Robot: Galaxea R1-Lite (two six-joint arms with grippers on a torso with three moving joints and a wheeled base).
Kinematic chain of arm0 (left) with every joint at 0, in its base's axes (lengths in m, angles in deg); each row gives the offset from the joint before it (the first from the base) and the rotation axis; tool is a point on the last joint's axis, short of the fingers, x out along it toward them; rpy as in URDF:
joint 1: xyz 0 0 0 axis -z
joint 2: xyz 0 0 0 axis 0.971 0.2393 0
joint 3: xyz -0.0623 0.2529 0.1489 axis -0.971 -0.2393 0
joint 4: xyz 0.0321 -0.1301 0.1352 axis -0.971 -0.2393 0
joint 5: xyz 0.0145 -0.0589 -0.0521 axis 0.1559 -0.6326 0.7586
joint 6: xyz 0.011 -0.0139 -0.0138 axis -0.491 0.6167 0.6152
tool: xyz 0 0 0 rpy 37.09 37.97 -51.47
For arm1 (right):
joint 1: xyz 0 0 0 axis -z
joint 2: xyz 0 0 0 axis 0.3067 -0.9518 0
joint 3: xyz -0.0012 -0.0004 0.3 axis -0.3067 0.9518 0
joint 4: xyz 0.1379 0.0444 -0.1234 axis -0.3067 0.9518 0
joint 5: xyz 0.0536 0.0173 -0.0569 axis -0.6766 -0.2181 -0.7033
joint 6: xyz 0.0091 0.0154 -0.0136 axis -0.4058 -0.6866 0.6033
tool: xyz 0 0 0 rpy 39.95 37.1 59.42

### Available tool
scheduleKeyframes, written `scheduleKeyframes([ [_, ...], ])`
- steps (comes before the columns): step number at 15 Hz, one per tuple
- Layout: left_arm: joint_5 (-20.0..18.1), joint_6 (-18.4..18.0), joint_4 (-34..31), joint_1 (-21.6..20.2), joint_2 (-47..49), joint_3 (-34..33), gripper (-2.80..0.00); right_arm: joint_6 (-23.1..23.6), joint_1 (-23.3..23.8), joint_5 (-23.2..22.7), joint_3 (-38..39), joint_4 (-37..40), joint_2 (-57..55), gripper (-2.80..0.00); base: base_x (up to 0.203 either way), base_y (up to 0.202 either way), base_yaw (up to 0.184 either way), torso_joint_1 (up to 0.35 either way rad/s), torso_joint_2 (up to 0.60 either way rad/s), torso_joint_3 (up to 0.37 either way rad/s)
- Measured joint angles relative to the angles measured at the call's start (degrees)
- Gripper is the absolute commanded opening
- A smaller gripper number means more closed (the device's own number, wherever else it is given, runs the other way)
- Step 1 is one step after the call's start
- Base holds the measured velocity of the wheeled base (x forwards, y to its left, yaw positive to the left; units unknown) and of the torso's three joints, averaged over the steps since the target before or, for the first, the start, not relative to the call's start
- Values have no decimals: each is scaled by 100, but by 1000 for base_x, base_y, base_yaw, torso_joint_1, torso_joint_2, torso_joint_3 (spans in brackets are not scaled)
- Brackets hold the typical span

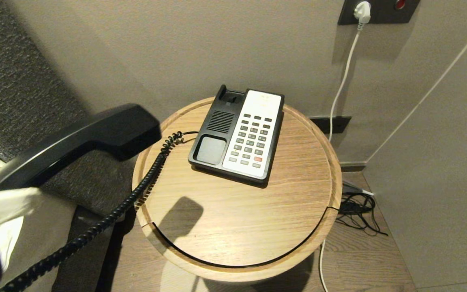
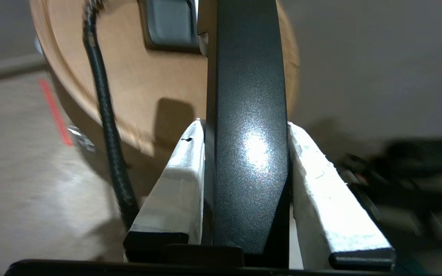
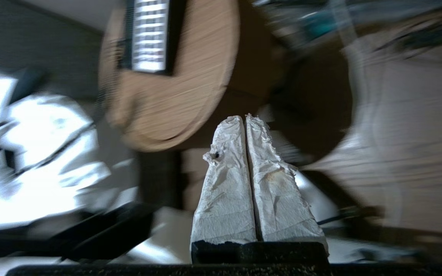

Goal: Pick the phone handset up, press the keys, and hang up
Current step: Put the handset back

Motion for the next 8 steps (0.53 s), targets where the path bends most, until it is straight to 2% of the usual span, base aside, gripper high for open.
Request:
scheduleKeyframes([
  [3, 464, -273, 5, -115, 1227, 907, -280, -527, -148, -318, 235, 11, 536, -280, 0, 0, 0, 0, 0, 0],
  [6, 770, -400, 140, -439, 2335, 1582, -280, -340, -287, -379, 693, -9, 1031, -280, 0, 0, 0, 0, 0, 0],
  [8, 945, -405, 263, -634, 2921, 2075, -280, -230, -328, -398, 1038, -282, 1196, -280, 0, 0, 0, 0, 0, 0],
])
